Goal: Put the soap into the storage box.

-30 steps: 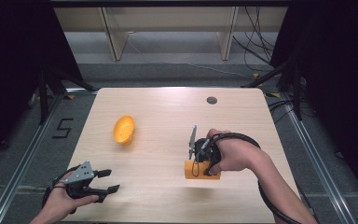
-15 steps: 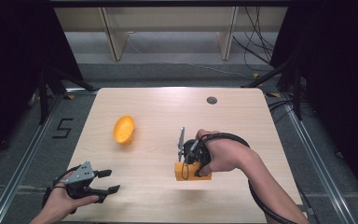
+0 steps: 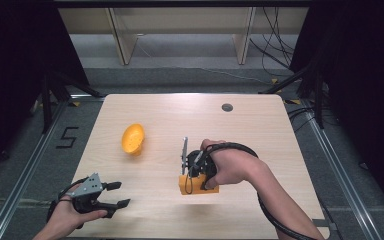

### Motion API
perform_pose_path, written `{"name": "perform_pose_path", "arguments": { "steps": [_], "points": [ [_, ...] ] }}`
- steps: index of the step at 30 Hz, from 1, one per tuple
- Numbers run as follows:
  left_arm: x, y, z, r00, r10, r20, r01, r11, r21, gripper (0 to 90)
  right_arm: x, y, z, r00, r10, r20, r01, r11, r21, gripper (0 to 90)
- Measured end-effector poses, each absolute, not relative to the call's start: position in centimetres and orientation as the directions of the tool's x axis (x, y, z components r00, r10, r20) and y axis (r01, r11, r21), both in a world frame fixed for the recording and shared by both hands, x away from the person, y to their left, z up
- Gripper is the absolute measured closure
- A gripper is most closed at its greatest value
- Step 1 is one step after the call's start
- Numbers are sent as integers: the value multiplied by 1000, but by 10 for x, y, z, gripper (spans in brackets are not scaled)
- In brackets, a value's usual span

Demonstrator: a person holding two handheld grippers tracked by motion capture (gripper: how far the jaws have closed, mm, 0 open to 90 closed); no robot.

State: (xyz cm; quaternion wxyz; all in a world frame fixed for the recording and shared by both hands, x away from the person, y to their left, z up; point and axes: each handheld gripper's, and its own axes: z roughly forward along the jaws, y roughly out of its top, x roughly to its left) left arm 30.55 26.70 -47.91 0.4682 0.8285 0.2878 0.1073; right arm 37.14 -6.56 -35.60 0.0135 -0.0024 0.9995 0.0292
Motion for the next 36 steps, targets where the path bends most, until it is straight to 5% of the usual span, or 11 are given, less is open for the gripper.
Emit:
{"name": "perform_pose_path", "arguments": {
  "steps": [19, 36],
  "points": [
    [312, 248, -466, 848, 521, -94, 318, -359, 877, 254, 368, -28, -354, -998, -59, -17, -60, 995, 79, 621],
    [313, 188, -446, 939, 344, -28, 168, -383, 908, 270, 364, -16, -355, -998, -69, -5, -69, 994, 86, 621]
  ]
}}
